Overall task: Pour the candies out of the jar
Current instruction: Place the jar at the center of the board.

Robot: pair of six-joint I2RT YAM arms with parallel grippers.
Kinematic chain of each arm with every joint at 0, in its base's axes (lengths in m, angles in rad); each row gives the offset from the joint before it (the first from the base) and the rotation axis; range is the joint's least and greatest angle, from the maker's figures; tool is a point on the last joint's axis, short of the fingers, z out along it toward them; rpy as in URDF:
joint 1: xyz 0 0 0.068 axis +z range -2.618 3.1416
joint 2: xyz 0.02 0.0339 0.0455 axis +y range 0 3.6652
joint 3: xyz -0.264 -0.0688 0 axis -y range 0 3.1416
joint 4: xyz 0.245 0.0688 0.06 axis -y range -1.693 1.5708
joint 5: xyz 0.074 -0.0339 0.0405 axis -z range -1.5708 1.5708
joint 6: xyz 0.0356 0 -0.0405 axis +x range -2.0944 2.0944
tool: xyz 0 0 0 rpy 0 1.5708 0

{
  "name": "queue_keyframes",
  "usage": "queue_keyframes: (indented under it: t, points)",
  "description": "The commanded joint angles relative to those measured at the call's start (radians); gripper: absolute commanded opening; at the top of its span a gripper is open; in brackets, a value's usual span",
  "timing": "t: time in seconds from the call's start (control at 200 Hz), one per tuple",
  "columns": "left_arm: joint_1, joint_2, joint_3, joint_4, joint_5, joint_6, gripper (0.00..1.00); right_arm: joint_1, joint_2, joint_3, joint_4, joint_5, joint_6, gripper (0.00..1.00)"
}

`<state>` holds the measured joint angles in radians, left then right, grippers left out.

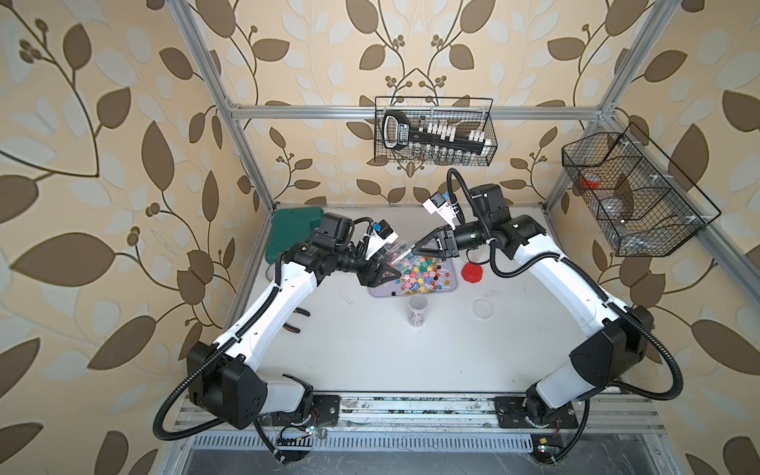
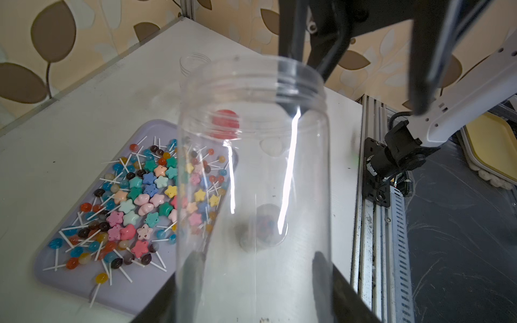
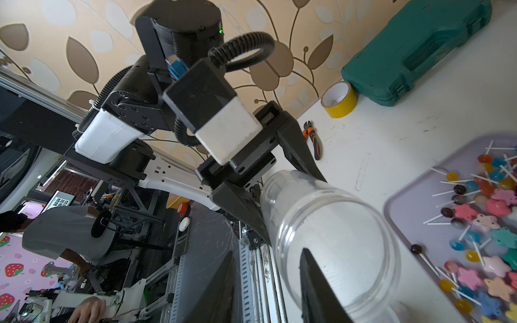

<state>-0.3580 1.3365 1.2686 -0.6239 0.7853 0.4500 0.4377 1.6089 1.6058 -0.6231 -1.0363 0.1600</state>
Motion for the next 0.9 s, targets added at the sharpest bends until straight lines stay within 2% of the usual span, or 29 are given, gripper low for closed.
queue_keyframes:
  t: [0.0, 0.16, 0.345, 0.55, 0.635, 0.71, 0.765, 0.84, 0.895]
  points:
    - [0.013, 0.000, 0.056, 0.028, 0.052, 0.015, 0.60, 0.006, 0.016, 0.013, -0.032, 0.002, -0.022, 0.31]
    - [0.013, 0.013, 0.063, 0.026, 0.054, 0.016, 0.60, 0.007, 0.016, 0.011, -0.031, 0.012, -0.019, 0.24]
    - [0.013, 0.033, 0.074, 0.029, 0.055, 0.009, 0.63, 0.006, 0.022, -0.004, -0.032, 0.001, -0.005, 0.00]
    - [0.013, 0.042, 0.077, 0.042, 0.057, 0.002, 0.69, 0.006, 0.015, -0.027, -0.030, -0.005, -0.004, 0.00]
    - [0.013, 0.047, 0.081, 0.047, 0.060, -0.001, 0.81, 0.005, 0.010, -0.033, -0.031, -0.001, -0.004, 0.00]
    - [0.013, 0.054, 0.086, 0.047, 0.065, -0.002, 0.87, 0.002, 0.006, -0.034, -0.031, 0.005, -0.001, 0.00]
    - [0.013, 0.058, 0.088, 0.047, 0.064, -0.005, 0.98, -0.005, 0.002, -0.033, -0.032, 0.014, 0.005, 0.00]
    - [0.014, 0.062, 0.097, 0.050, 0.044, -0.008, 0.99, -0.022, -0.005, -0.022, -0.057, 0.049, 0.005, 0.00]
    - [0.017, 0.062, 0.102, 0.051, 0.022, -0.010, 0.99, -0.036, -0.009, -0.002, -0.112, 0.122, -0.011, 0.00]
